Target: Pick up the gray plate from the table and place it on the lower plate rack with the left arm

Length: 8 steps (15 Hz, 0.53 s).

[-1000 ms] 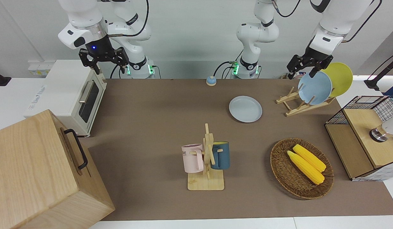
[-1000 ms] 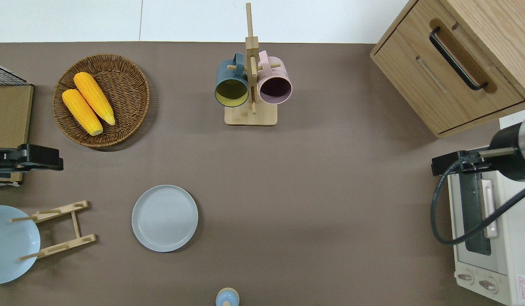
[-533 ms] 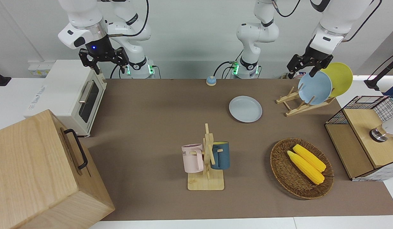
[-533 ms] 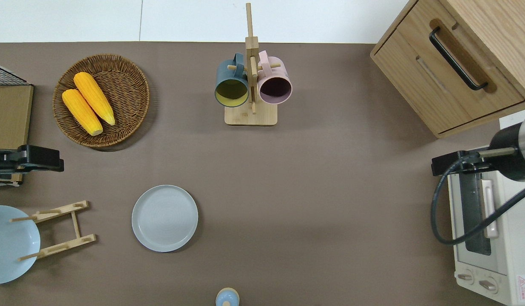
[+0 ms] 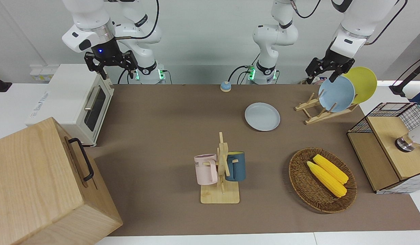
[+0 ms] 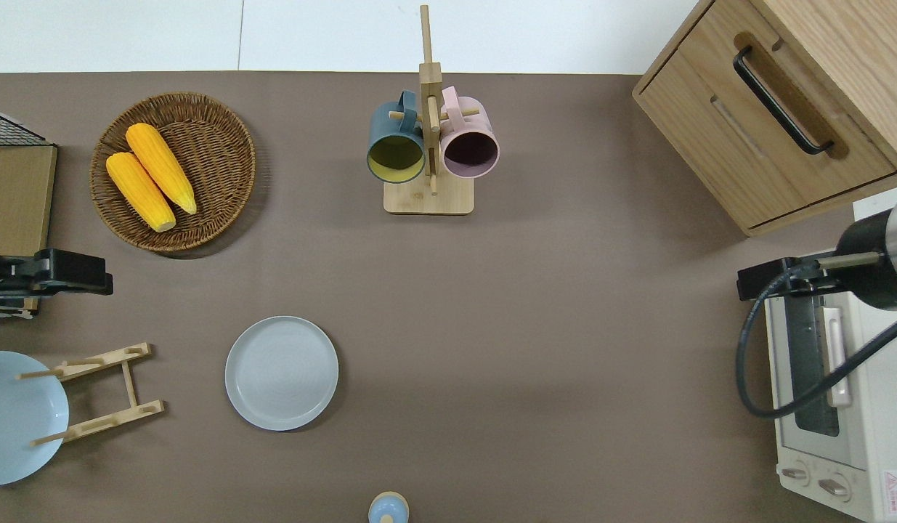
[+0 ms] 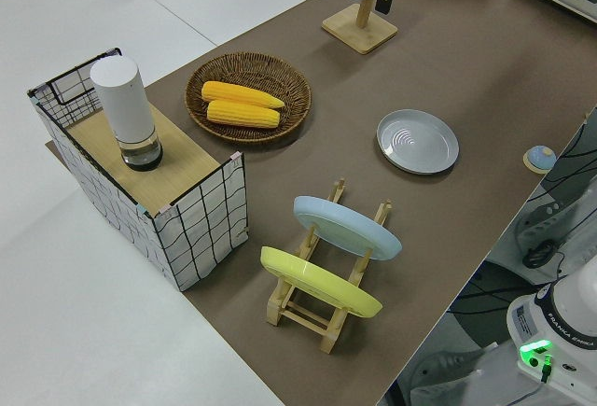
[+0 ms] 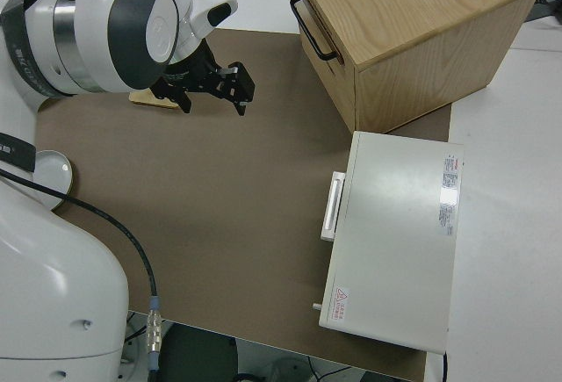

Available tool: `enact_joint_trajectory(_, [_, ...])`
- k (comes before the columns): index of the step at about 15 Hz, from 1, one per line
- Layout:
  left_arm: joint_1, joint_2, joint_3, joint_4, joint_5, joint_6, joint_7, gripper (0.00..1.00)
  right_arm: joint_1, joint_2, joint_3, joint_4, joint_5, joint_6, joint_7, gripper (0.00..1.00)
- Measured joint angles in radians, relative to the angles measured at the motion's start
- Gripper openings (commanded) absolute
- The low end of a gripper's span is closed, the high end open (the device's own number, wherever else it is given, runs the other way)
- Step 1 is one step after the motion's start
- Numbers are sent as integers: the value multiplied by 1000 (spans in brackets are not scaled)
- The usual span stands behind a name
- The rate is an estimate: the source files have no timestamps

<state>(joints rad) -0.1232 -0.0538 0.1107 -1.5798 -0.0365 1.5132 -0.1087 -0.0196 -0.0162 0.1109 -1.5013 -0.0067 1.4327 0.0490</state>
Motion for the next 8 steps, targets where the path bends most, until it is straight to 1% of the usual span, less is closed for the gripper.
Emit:
enact_joint_trajectory(3, [0,-1,0,-14,0,-1,0,993,0,0,0,0,0,0,0,987])
enact_joint_trajectory(5, [0,-7,0,-48,0,6,-1,993,0,0,0,0,0,0,0,990])
enact_joint_trajectory(8, [0,-39,0,-167,0,82,-1,993,0,0,0,0,0,0,0,987])
